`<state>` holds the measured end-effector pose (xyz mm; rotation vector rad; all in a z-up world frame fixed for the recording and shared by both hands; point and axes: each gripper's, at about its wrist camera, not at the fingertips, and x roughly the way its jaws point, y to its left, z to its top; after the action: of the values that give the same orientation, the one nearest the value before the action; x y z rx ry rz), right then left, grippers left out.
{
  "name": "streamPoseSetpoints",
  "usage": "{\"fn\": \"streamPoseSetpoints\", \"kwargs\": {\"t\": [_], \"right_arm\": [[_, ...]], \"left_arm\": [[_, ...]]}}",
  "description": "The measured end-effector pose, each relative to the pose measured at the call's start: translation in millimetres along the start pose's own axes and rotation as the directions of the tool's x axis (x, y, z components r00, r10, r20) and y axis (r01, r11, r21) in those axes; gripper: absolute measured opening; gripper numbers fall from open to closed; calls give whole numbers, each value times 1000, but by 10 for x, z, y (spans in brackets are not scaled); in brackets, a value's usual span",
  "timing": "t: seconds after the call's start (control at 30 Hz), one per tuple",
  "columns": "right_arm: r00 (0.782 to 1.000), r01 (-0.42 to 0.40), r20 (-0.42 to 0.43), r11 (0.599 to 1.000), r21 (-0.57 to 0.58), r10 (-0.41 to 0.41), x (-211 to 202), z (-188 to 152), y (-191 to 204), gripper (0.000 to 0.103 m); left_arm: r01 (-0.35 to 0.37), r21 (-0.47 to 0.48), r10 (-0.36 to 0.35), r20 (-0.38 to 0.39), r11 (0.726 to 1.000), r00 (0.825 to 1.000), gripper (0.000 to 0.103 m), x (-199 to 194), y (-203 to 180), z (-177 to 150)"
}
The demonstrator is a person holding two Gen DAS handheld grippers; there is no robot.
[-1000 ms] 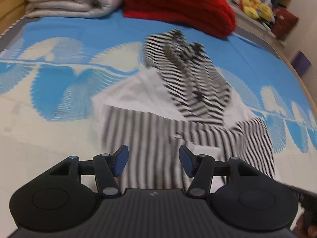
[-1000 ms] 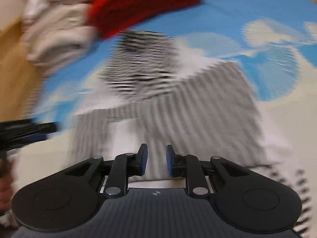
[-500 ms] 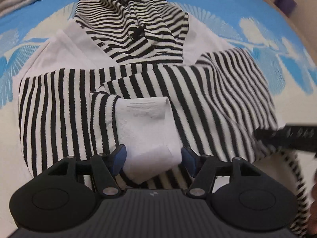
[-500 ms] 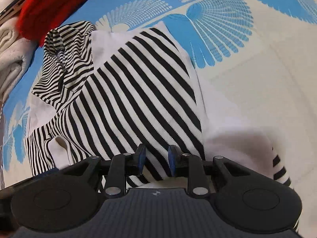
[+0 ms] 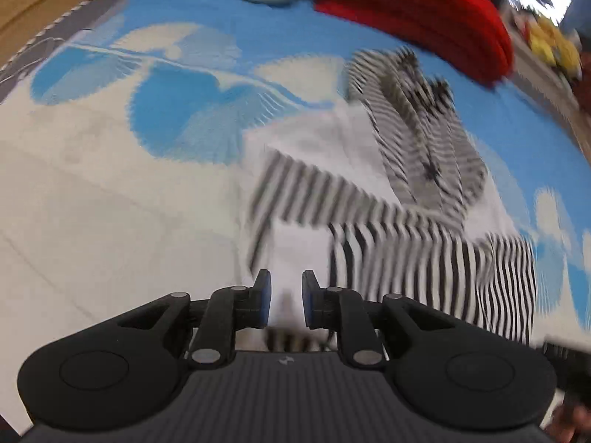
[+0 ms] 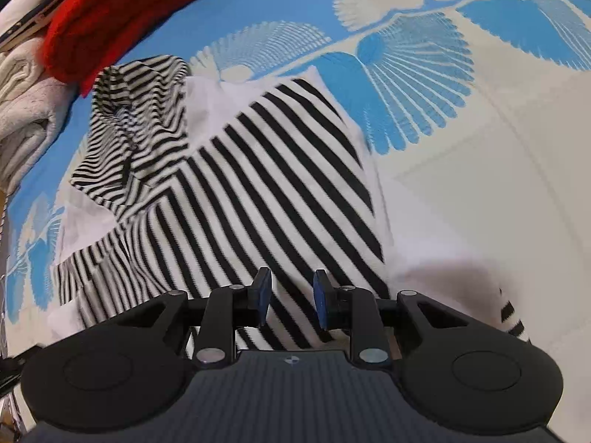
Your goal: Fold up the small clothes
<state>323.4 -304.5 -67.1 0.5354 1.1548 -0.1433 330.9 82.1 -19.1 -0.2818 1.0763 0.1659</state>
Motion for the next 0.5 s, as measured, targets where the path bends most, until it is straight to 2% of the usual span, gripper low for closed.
{"fn": "streamPoseSetpoints", "kwargs": {"t": [0.07, 0.13, 0.23, 0.3, 0.33, 0.4, 0.43, 0.5], "right_arm": [[999, 33, 5, 999, -7, -33, -2, -22, -7, 26], [998, 53, 33, 998, -45, -52, -42, -37, 43, 26], [998, 33, 57, 996, -82, -28, -85, -28, 102, 26], [998, 42, 48, 996, -83, -38, -43, -24, 94, 26], [998, 54, 31, 996, -74, -52, 2, -25, 66, 26], [997, 77, -14, 996, -40, -77, 104, -32, -7, 26], [996, 83, -28, 996, -23, -83, 137, -36, -44, 26], [996, 89, -22, 996, -16, -90, 113, -27, -57, 26]], "left_arm": [[39, 24, -39, 7, 999, 999, 27, 29, 5, 73], [96, 66, -95, -15, 993, 995, 27, 115, -49, 66], [156, 125, -147, -83, 980, 986, 30, 367, -92, -17], [131, 122, -108, -174, 984, 979, 30, 619, -26, -140], [101, 120, -71, -233, 988, 970, 26, 765, 47, -204], [125, 88, -102, -228, 988, 968, 25, 763, 134, -185], [133, 73, -114, -223, 988, 968, 27, 717, 157, -143], [163, 44, -153, -167, 986, 974, 34, 605, 219, -59]]}}
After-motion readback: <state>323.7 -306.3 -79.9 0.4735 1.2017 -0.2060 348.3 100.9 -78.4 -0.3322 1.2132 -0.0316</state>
